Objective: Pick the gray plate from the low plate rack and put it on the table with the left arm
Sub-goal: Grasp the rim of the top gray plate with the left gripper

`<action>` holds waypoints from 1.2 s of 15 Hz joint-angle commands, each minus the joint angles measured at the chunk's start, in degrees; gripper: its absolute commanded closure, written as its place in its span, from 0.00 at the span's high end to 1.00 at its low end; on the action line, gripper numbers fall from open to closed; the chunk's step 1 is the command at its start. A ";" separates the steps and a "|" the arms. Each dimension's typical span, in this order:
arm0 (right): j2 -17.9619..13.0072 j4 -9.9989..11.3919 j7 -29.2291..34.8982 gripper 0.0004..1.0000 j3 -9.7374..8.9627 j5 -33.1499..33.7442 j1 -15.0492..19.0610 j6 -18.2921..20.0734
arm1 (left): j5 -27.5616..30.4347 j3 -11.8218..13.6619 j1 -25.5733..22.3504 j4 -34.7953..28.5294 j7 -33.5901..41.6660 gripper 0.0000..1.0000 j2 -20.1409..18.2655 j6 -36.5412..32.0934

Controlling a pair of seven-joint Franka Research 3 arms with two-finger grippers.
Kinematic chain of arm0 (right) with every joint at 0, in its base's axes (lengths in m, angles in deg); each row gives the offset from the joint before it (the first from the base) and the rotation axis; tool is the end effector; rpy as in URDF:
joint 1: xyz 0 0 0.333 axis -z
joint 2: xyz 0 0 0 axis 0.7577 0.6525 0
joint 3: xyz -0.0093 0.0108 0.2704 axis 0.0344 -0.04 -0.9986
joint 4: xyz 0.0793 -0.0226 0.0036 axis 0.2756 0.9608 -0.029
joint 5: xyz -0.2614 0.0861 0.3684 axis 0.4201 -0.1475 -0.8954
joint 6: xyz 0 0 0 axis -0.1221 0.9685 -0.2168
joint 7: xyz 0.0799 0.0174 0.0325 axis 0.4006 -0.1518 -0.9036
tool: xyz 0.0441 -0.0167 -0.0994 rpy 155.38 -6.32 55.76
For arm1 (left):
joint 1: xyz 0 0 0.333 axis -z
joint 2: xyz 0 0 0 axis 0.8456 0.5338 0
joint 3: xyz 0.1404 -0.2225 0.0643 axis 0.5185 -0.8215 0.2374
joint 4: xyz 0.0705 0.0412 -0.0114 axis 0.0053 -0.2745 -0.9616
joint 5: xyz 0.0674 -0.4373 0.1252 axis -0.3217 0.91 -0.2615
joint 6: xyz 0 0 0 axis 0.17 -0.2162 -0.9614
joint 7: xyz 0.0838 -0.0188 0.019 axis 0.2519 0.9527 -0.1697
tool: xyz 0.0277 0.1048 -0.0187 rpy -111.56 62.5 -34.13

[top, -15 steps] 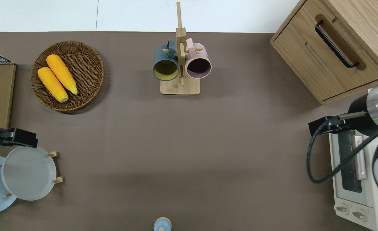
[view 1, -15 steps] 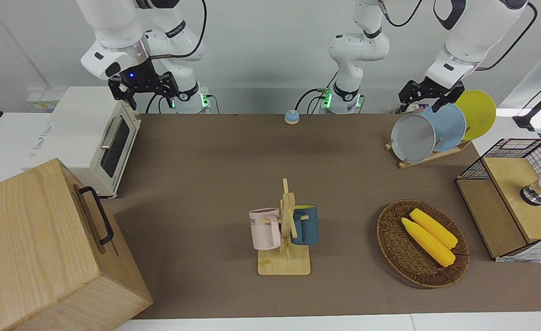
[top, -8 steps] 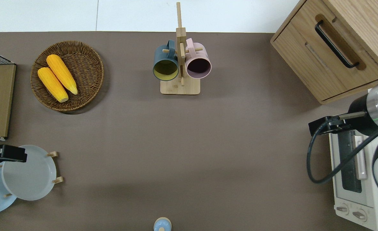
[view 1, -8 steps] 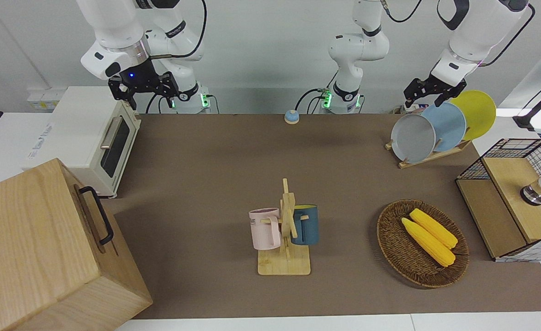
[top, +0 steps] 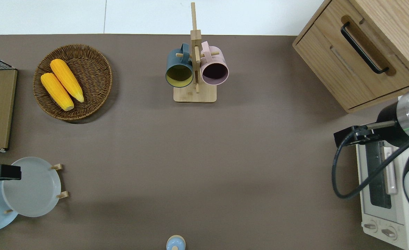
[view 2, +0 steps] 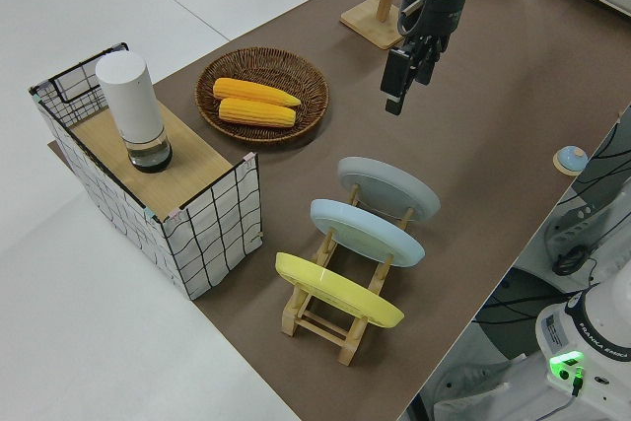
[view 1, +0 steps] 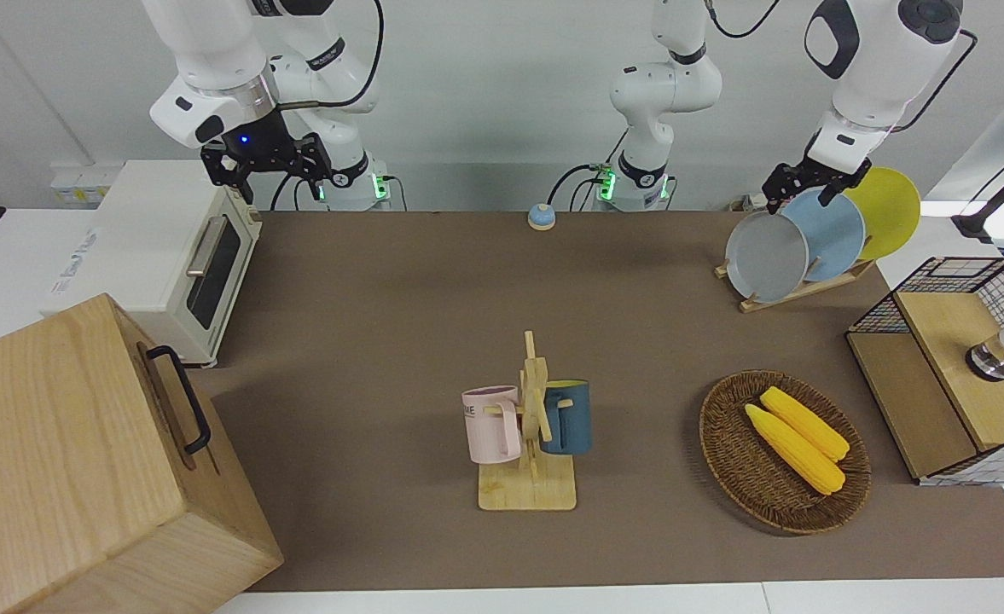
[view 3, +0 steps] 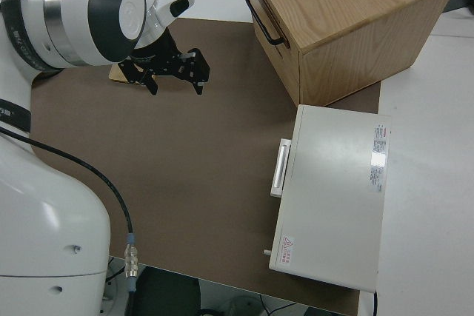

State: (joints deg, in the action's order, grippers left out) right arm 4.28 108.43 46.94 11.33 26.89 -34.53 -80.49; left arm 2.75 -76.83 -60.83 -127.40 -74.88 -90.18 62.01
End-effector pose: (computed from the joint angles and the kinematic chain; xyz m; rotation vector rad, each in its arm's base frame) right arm 0.6039 0.0712 0.5987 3.1073 0.1313 -0.1729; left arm 0.5452 0.0922 0.4928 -3.0385 -0.1287 0.1509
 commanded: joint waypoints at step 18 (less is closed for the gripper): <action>-0.12 -0.45 0.68 0.98 -1.15 0.37 1.44 0.69 | -10.04 -0.35 -4.29 -19.71 -3.38 0.99 -3.84 20.57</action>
State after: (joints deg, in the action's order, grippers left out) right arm 4.28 108.43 46.94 11.33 26.89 -34.53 -80.49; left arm -5.30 -76.82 -64.14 -143.58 -77.52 -92.08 79.54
